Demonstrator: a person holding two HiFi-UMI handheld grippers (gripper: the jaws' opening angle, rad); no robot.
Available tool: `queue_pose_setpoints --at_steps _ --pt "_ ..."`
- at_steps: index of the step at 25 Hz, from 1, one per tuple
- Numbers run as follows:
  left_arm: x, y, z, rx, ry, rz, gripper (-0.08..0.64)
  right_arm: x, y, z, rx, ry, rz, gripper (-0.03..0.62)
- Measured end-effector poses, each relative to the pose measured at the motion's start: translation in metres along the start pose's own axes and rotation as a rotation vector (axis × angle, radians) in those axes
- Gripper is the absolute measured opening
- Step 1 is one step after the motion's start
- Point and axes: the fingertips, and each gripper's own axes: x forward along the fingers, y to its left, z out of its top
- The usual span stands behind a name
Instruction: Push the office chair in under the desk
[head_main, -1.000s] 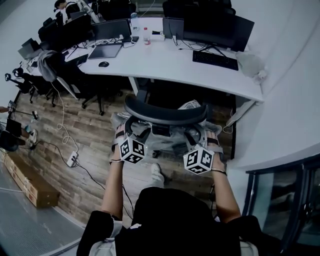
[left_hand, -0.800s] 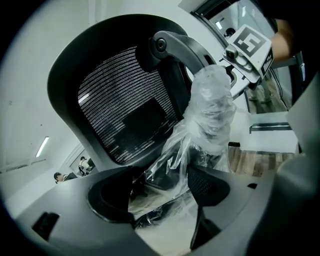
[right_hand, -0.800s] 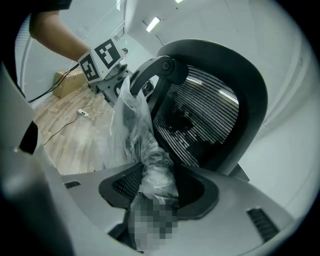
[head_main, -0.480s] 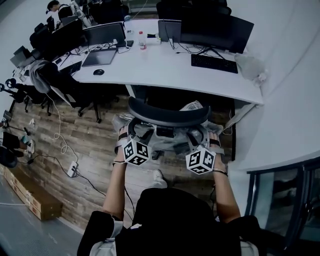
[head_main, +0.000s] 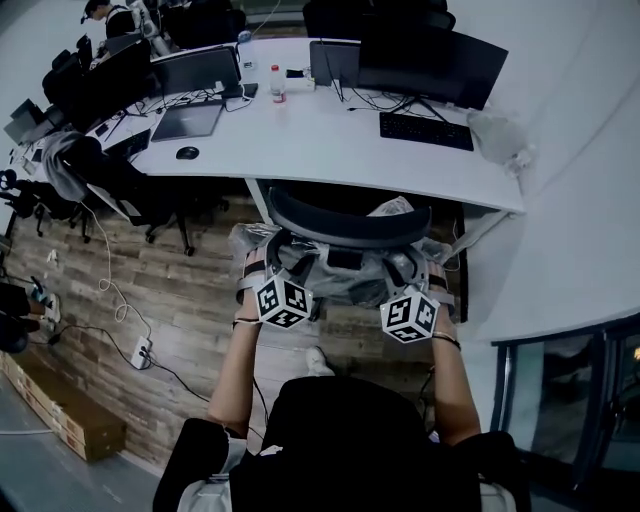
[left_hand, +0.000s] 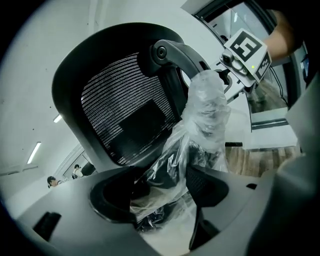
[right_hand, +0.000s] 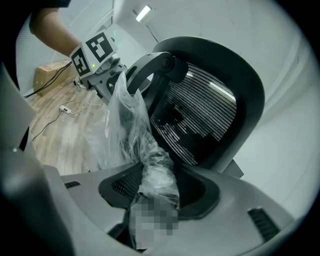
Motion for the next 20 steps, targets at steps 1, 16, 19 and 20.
queue_pose_setpoints --at_steps 1,16,19,20 --pt "0.004 0.003 -0.001 0.001 -0.003 -0.003 0.333 0.005 -0.002 0.001 0.002 0.008 -0.002 0.213" --pt "0.056 0.046 -0.004 0.046 -0.035 -0.036 0.313 0.058 -0.028 0.013 0.043 0.054 -0.087 0.213" --pt "0.063 0.047 -0.005 0.048 -0.039 -0.041 0.313 0.064 -0.030 0.011 0.050 0.057 -0.089 0.215" --pt "0.065 0.050 -0.005 0.050 -0.042 -0.041 0.313 0.067 -0.031 0.012 0.051 0.055 -0.090 0.215"
